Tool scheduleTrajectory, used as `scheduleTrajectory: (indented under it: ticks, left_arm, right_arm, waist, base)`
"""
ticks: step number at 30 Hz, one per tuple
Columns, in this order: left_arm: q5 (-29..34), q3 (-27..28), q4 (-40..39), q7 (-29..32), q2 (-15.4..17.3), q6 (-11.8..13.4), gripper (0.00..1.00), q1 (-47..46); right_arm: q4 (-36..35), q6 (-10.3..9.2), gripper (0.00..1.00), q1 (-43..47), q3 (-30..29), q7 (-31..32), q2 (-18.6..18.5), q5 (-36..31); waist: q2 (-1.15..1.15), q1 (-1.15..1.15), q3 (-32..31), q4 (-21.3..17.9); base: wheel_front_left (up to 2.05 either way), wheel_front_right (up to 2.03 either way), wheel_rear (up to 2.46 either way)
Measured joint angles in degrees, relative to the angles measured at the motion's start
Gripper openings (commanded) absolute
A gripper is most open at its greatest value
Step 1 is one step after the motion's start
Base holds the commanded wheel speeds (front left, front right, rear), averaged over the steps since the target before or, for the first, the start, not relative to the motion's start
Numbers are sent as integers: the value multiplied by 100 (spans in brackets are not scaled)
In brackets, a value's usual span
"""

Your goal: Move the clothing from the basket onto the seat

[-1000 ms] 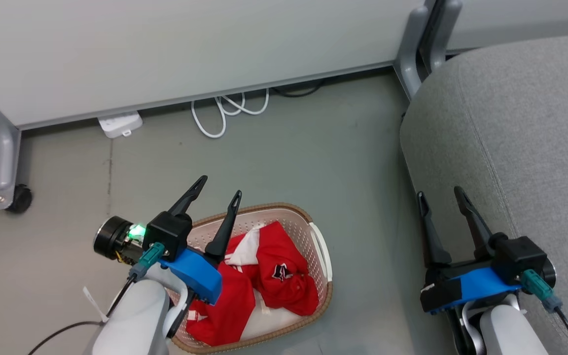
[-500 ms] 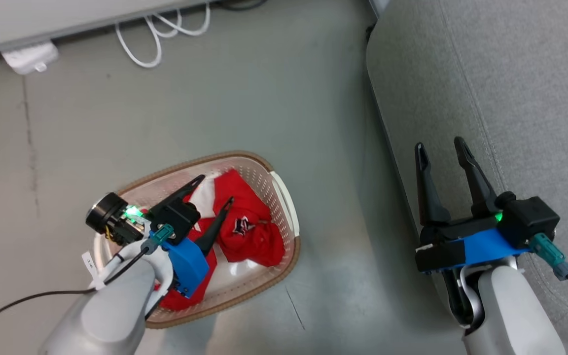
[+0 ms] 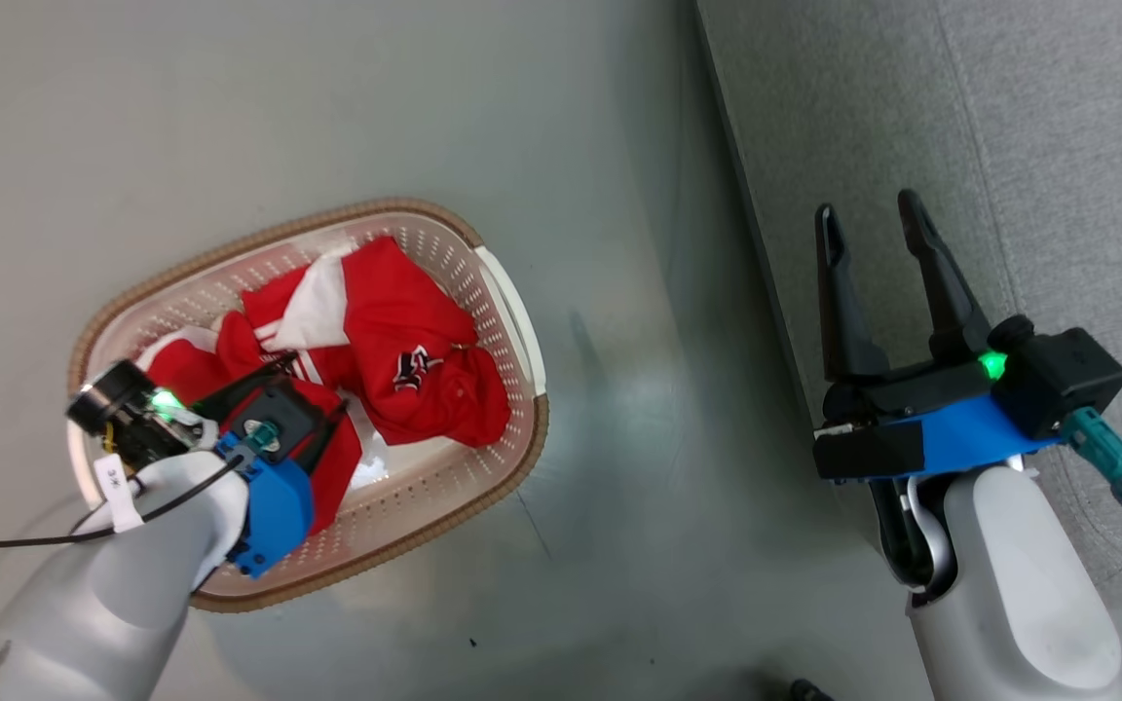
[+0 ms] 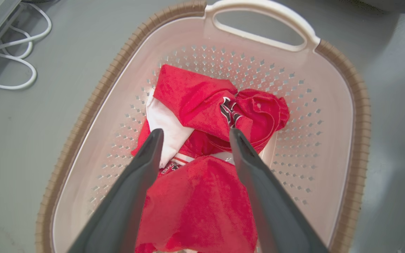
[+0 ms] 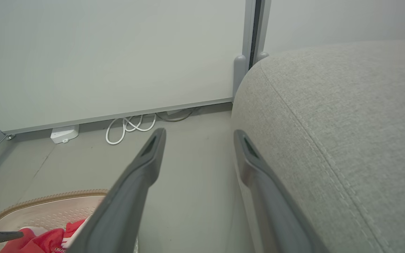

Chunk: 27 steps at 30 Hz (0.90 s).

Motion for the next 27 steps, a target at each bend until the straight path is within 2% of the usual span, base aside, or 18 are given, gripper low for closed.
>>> scheduleTrajectory:
  ticks: [11,27]
  left_arm:
    - [-26,-979,1099,113,76,0,100,-677]
    - [-250,-1773,1493,789,204,0,100,-1397]
  right_arm:
    - [-286,0,100,-244,109,0,0,166]
    - [-870,0,100,-494,135,0,1,291]
  waist:
    - [0,0,836,-195]
    - [0,0,1796,-349]
  base:
    - [0,0,0]
    - [0,0,0]
